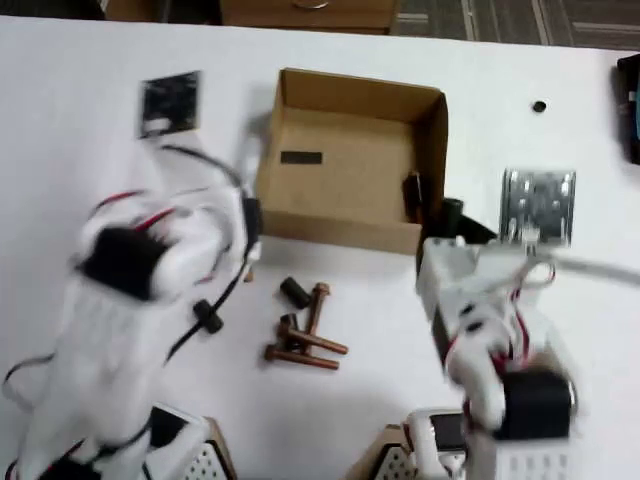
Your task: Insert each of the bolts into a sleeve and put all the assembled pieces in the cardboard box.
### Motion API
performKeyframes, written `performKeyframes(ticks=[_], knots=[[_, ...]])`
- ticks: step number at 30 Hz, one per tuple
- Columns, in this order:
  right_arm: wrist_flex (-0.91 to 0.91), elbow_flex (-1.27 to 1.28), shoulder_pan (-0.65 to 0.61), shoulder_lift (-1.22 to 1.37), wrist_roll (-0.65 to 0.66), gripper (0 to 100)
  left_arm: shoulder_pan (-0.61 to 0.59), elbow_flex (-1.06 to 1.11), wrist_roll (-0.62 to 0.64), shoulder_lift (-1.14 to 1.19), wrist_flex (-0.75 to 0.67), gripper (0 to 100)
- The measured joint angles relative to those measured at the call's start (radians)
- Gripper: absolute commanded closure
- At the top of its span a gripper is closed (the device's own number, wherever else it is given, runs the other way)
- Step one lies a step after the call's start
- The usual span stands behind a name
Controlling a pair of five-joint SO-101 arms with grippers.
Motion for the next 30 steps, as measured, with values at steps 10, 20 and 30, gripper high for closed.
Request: performKeyframes(ticks=[10, 20, 30], knots=[[0.046, 0.044, -0.379, -0.242, 0.003, 97.9, 0.003, -0.064, -0.018, -0.23, -0.012, 98], [0.064, 0.183, -0.563, -0.25, 0.003, 97.9, 0.275, -0.011, -0.18, -0.275, -0.344, 98], [0.06, 0.196, -0.58, -0.253, 0.003, 97.9, 0.321, 0.163, -0.189, -0.27, -0.552, 98]])
